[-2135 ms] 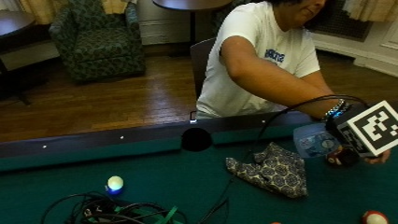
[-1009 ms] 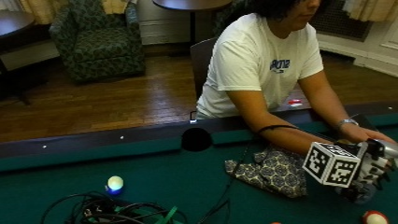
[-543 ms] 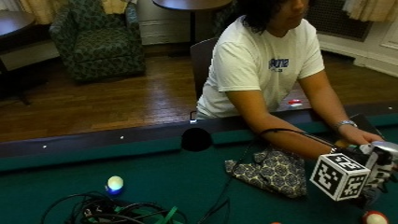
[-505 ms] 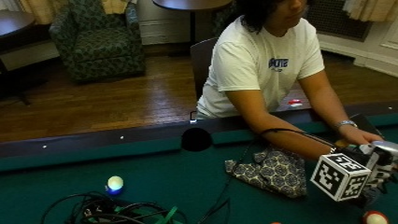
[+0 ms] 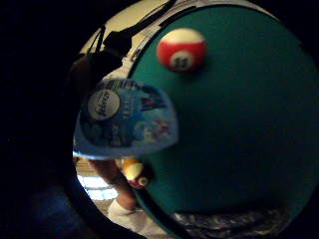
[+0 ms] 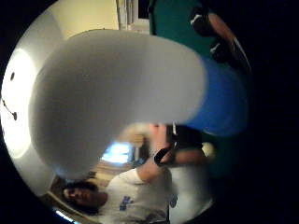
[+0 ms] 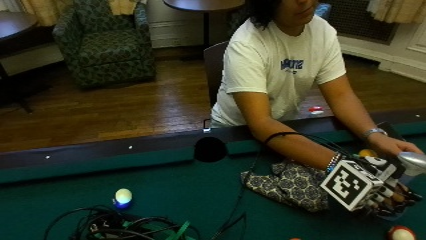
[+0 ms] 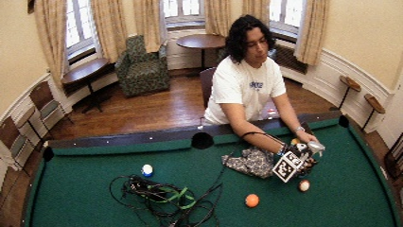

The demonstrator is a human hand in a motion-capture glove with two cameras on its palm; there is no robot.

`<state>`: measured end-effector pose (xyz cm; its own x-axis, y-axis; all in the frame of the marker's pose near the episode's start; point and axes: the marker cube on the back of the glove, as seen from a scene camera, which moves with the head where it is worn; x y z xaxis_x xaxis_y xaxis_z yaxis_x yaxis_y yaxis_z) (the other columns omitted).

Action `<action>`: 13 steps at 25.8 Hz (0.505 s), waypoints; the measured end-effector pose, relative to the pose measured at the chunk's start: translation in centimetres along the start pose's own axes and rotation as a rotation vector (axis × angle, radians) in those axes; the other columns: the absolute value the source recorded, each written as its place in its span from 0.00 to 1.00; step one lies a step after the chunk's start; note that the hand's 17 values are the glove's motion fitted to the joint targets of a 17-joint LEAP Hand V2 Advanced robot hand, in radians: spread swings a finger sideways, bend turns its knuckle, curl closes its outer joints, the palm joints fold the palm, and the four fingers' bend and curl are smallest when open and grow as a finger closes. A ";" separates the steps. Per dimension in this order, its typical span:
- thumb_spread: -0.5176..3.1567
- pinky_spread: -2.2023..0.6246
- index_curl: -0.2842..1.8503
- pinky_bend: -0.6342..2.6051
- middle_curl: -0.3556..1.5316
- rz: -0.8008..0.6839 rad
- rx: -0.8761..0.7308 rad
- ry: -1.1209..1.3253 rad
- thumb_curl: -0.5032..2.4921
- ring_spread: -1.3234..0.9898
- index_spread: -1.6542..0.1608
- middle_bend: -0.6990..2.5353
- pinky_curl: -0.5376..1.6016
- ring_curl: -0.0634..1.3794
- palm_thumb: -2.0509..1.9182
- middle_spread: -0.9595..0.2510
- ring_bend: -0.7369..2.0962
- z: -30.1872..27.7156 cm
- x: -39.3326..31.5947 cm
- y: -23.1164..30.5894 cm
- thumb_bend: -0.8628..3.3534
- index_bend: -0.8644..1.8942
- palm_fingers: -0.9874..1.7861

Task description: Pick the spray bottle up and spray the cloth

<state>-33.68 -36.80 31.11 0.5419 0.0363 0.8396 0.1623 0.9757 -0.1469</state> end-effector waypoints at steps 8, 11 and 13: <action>0.38 0.81 0.31 0.31 0.40 -0.052 0.039 0.328 0.38 0.51 0.72 0.31 0.43 0.31 0.68 0.68 0.44 -4.5 1.8 2.8 0.19 0.34 0.56; 0.39 0.82 0.30 0.32 0.40 -0.073 0.020 0.395 0.36 0.52 0.71 0.31 0.43 0.30 0.67 0.68 0.43 -6.0 1.6 3.8 0.19 0.34 0.54; 0.40 0.82 0.29 0.33 0.40 -0.091 -0.001 0.452 0.36 0.51 0.71 0.30 0.43 0.30 0.66 0.68 0.41 -6.9 1.4 4.7 0.19 0.35 0.53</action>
<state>-26.43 -33.68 27.99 0.8307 -0.1478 0.5367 0.2268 0.9703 -0.0838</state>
